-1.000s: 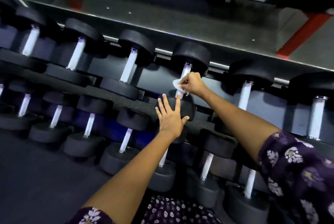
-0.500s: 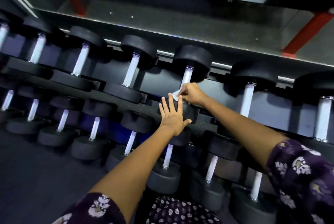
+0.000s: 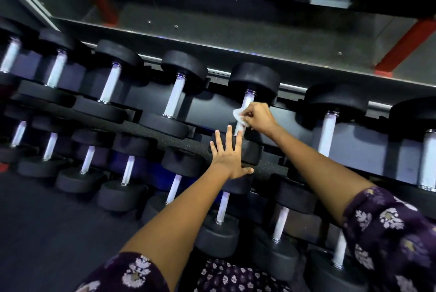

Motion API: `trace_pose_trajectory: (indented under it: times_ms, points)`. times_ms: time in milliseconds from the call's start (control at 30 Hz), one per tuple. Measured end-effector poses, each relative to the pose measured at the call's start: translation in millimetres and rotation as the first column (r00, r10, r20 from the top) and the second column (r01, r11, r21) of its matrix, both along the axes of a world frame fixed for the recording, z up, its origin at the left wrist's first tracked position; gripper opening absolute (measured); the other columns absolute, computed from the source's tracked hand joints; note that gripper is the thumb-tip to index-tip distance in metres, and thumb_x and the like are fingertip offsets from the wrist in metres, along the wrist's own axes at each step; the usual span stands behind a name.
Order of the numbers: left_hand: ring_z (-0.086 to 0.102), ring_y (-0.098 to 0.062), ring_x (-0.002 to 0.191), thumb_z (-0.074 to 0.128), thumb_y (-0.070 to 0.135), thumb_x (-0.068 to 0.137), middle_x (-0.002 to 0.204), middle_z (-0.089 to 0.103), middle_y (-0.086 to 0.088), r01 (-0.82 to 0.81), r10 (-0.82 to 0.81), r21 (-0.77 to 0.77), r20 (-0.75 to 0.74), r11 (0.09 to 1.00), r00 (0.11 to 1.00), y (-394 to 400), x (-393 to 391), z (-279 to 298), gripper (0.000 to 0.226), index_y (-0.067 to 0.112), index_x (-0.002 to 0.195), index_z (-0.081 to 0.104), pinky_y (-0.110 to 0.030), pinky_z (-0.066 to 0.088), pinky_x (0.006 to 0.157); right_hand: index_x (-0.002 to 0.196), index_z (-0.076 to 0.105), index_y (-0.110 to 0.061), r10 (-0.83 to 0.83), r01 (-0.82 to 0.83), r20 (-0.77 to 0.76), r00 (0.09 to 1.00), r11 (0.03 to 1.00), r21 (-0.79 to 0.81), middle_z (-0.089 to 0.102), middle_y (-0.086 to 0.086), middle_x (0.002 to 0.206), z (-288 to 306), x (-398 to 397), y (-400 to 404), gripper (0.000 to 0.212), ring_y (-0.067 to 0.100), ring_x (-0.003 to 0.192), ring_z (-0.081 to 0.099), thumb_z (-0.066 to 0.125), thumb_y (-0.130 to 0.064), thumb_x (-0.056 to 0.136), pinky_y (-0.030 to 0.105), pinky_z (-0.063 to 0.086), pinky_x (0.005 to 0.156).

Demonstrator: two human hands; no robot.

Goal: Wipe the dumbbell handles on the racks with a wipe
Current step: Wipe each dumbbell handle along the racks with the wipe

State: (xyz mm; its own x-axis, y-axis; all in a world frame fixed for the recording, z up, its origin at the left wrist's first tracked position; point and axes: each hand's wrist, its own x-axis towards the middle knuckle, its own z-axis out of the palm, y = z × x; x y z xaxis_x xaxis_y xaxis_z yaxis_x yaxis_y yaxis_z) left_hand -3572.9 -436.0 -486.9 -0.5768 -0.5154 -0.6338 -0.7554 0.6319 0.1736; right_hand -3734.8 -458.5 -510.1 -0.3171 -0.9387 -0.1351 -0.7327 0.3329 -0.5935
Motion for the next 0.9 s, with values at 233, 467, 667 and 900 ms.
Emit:
trace_pose_trajectory:
  times_ms: [233, 467, 667, 900]
  points:
    - [-0.030, -0.042, 0.140, 0.040, 0.055, 0.097, 0.155, -0.033, -0.008, -0.082, 0.078, -0.011, -0.202, 0.997, 0.976, 5, 7, -12, 0.090, 0.016, 0.150, -0.021, -0.055, -0.010, 0.114, 0.097, 0.073, -0.002, 0.151, -0.153, 0.037, 0.988, 0.987, 0.054, 0.069, 0.016, 0.098, -4, 8, 14, 0.019, 0.027, 0.094, 0.063, 0.066, -0.003, 0.080, 0.018, 0.039, 0.074]
    - [-0.026, -0.031, 0.144, 0.032, 0.041, 0.104, 0.158, -0.025, 0.001, -0.081, 0.049, -0.069, -0.377, 0.994, 0.925, 3, 24, -26, 0.068, 0.025, 0.142, -0.022, -0.046, -0.012, 0.116, 0.091, 0.073, 0.001, 0.086, -0.086, -0.018, 0.996, 0.996, 0.003, 0.064, 0.018, 0.096, -11, 21, 15, 0.015, 0.028, 0.093, 0.061, 0.066, -0.006, 0.080, 0.027, 0.044, 0.076]
    - [-0.004, -0.030, 0.149, 0.039, 0.038, 0.103, 0.160, -0.006, 0.004, -0.102, 0.012, -0.174, -0.457, 0.979, 0.889, 6, 32, -26, 0.062, 0.019, 0.154, 0.008, -0.038, 0.007, 0.120, 0.086, 0.071, 0.000, -0.102, 0.104, 0.025, 0.994, 0.993, -0.063, 0.054, 0.005, 0.092, -12, -8, -2, 0.013, 0.014, 0.082, 0.053, 0.070, -0.010, 0.077, 0.020, 0.037, 0.072]
    - [0.061, -0.047, 0.107, 0.065, 0.027, 0.080, 0.120, 0.066, -0.017, -0.233, -0.005, -0.320, -0.598, 0.918, 0.801, 12, 24, -31, 0.044, -0.001, 0.113, 0.069, -0.051, 0.058, 0.072, 0.087, 0.072, 0.002, 0.235, -0.233, -0.097, 0.967, 0.972, 0.031, 0.063, 0.017, 0.092, -9, -2, 1, 0.014, 0.031, 0.087, 0.061, 0.065, -0.005, 0.077, 0.037, 0.048, 0.078]
